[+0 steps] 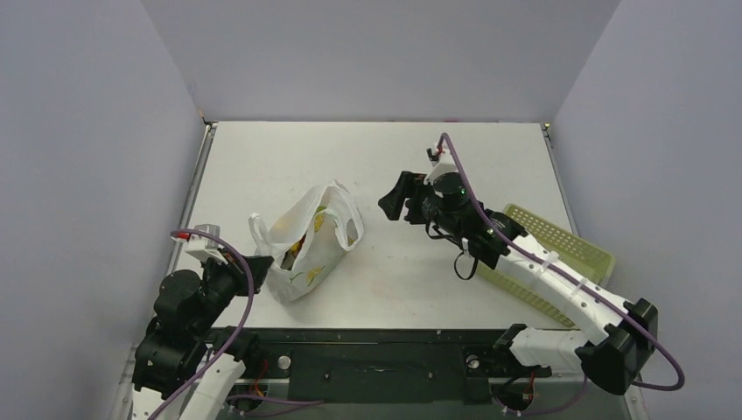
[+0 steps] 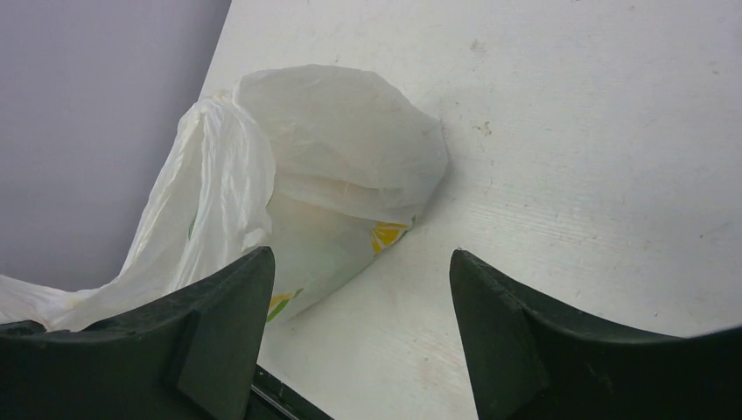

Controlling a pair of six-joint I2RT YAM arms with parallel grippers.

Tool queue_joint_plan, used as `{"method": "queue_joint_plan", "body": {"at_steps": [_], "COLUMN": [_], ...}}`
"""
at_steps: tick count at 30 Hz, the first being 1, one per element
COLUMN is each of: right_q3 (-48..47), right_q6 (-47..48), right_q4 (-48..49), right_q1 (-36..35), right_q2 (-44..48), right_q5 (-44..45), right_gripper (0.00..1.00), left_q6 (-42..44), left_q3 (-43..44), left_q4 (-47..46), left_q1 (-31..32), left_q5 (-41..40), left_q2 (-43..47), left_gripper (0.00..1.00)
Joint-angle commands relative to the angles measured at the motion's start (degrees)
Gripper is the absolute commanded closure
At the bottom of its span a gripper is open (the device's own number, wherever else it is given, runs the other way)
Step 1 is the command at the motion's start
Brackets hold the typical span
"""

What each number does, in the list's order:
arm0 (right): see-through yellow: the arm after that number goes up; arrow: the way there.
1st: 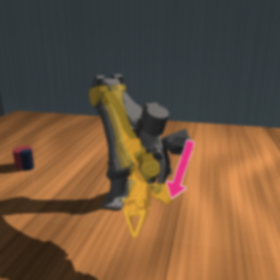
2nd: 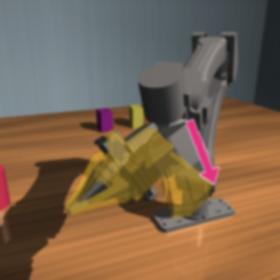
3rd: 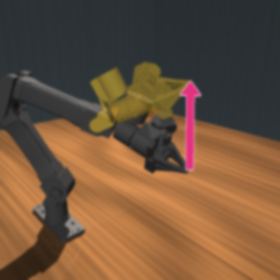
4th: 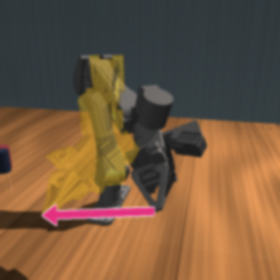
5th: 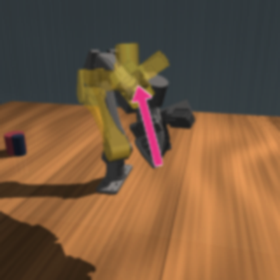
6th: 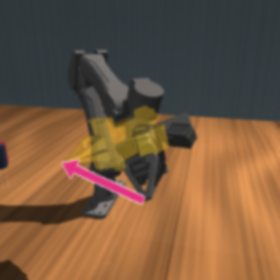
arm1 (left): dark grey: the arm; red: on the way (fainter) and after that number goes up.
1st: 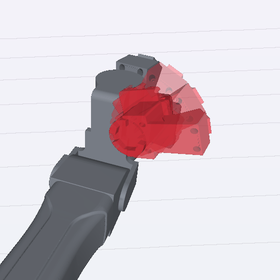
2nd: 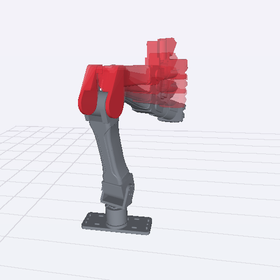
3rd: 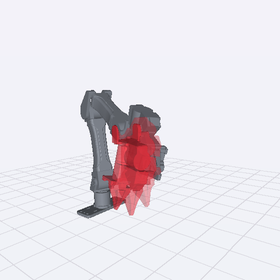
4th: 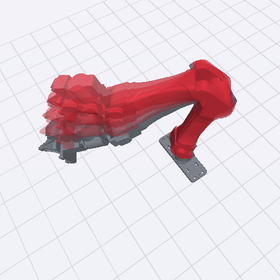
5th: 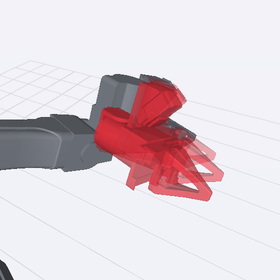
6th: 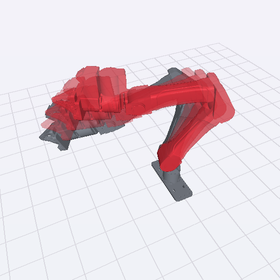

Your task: Take the fake fruits out of the plastic bag

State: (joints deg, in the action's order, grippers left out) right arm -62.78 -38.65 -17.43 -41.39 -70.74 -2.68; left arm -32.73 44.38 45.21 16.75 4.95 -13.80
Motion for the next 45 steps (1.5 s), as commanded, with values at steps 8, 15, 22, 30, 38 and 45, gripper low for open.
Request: {"method": "queue_joint_plan", "body": {"at_steps": [8,15,22,30,38,45], "right_q3": [26.57,20.05,11.42,2.12,1.99,4.67], "right_q6": [-20.76,-23.27,-27.68,-33.29,-31.98,-24.23], "right_q4": [36.30,47.98,45.73,36.54,39.13,37.86], "right_q1": [-26.62,-36.03,-36.47,-36.95,-37.56,-36.96], "right_q2": [8.46,-7.50,-17.38,-25.83,-28.88,-26.53], "right_q5": [26.21,35.27,40.43,44.58,46.14,46.17], "right_gripper": [0.32,0.32,0.32,0.43,0.47,1.00], "left_q6": [1.08,0.92,0.74,0.91,0.92,-1.29], "left_q3": [-1.25,-1.65,-2.26,-1.91,0.53,5.01], "left_q4": [-4.03,-4.23,-4.59,-3.81,0.27,6.75], "left_q1": [-0.42,-0.36,-0.41,-0.41,-0.41,-0.36], "left_q5": [4.86,5.87,6.47,6.00,3.01,1.13], "left_q2": [-1.35,-1.15,-0.52,1.67,2.25,2.78], "left_gripper": [1.00,1.00,1.00,1.00,1.00,0.76]}}
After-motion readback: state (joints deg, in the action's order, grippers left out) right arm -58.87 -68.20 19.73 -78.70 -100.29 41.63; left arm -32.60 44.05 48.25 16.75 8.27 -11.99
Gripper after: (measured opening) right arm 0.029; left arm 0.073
